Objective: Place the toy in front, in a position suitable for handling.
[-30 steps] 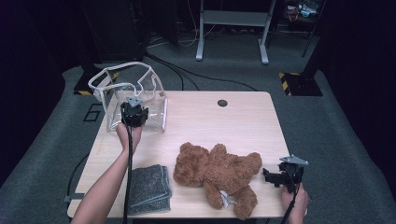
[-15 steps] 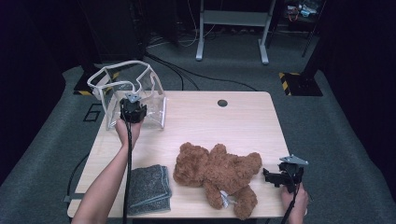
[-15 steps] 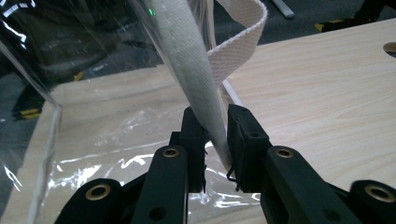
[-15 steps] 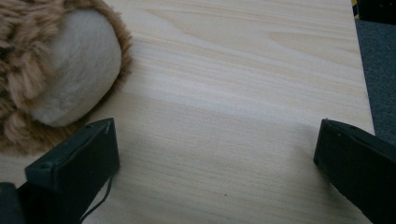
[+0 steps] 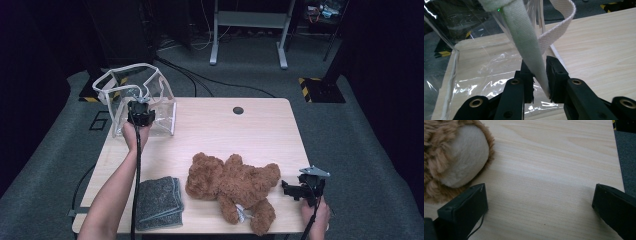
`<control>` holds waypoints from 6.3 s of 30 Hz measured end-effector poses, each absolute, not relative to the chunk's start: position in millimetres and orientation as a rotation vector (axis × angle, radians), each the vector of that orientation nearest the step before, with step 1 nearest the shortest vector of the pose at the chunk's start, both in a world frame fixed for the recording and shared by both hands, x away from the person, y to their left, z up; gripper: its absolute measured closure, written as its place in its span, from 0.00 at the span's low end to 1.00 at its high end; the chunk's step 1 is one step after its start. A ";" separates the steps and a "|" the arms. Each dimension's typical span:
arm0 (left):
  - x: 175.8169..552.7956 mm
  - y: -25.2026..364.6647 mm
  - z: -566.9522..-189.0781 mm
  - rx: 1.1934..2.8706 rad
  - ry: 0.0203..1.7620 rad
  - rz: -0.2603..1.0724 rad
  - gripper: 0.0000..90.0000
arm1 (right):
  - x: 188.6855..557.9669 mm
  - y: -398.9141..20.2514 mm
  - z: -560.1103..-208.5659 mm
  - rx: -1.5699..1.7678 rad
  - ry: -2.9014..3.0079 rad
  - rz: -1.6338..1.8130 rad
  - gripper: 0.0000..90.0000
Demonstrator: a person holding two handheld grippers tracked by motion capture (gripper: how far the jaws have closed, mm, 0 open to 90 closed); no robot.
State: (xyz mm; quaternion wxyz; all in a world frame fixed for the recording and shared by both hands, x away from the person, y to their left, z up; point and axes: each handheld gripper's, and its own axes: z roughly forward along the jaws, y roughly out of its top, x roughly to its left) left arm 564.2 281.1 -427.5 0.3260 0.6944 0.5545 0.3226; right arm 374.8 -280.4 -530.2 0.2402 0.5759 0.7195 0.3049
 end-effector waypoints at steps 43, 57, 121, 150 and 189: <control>559.9 296.2 -432.7 1.826 1.452 0.710 0.43 | 374.7 -280.4 -530.2 1.576 1.969 0.834 0.00; 513.8 317.6 -452.7 1.859 1.409 0.642 0.16 | 374.7 -280.4 -530.1 1.575 1.969 0.834 0.00; 446.0 354.8 -531.1 1.941 1.379 0.621 0.12 | 329.4 -251.0 -454.9 1.490 1.998 1.124 0.01; 409.3 331.8 -495.0 1.956 1.192 0.516 0.08 | 326.7 -161.5 -432.5 1.207 2.218 1.081 0.48; 349.7 172.5 -497.0 2.145 0.695 0.357 0.58 | 335.1 -148.2 -441.2 1.240 2.195 0.969 0.76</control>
